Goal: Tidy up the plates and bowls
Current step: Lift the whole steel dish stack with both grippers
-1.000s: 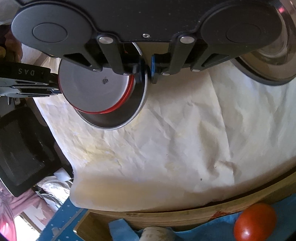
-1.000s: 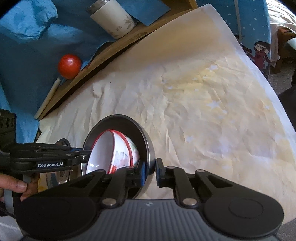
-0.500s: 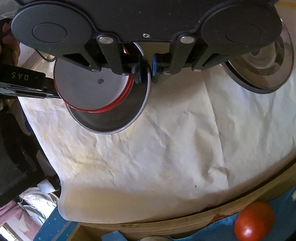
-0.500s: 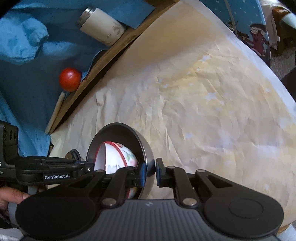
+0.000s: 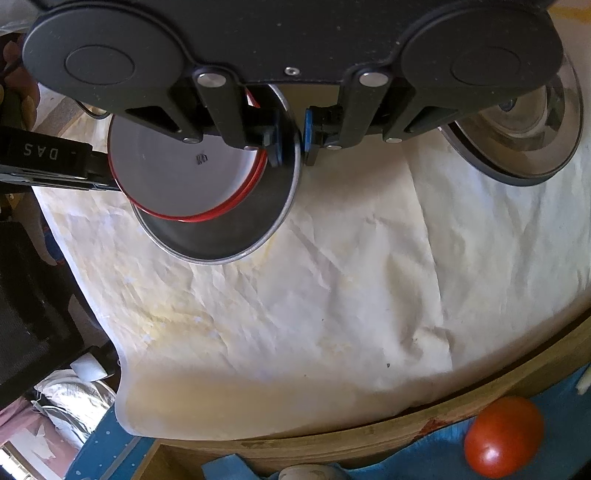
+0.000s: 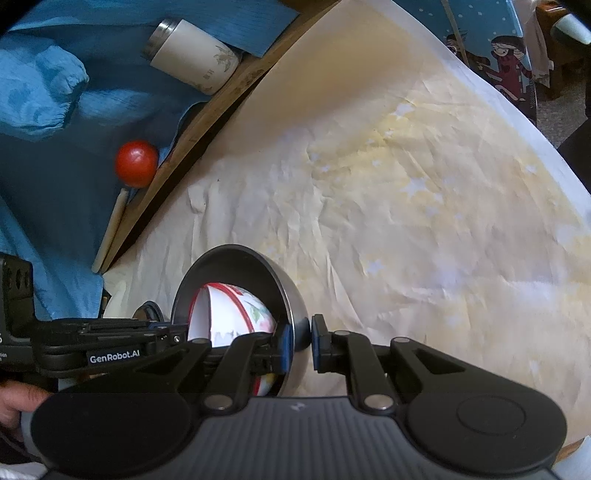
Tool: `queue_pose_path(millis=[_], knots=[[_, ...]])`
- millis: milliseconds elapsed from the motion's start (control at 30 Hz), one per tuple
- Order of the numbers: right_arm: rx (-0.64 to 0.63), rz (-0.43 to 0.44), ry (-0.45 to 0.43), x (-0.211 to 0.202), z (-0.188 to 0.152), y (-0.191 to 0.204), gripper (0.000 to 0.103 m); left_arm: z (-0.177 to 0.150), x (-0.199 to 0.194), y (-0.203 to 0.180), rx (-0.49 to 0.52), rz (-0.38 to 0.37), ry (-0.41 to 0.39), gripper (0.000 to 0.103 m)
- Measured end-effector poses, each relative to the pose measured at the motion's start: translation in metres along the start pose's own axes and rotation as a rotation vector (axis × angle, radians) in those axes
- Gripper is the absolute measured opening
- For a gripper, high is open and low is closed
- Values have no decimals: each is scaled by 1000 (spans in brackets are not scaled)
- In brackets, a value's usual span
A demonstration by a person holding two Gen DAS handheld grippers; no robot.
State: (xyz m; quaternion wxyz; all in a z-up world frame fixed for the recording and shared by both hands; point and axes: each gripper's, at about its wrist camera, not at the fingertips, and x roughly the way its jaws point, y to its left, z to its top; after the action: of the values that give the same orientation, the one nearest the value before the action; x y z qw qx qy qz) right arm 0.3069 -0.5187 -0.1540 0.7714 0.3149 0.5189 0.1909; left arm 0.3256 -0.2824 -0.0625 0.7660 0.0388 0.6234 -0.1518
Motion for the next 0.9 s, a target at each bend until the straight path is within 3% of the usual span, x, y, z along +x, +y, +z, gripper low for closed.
queue_pose_path(millis=[500, 900], knots=[[36, -51, -25, 1, -5, 12, 12, 5, -4, 16, -18, -66, -34, 8], [42, -130, -85, -11, -6, 30, 13, 12, -9, 25, 31, -147, -101, 7]])
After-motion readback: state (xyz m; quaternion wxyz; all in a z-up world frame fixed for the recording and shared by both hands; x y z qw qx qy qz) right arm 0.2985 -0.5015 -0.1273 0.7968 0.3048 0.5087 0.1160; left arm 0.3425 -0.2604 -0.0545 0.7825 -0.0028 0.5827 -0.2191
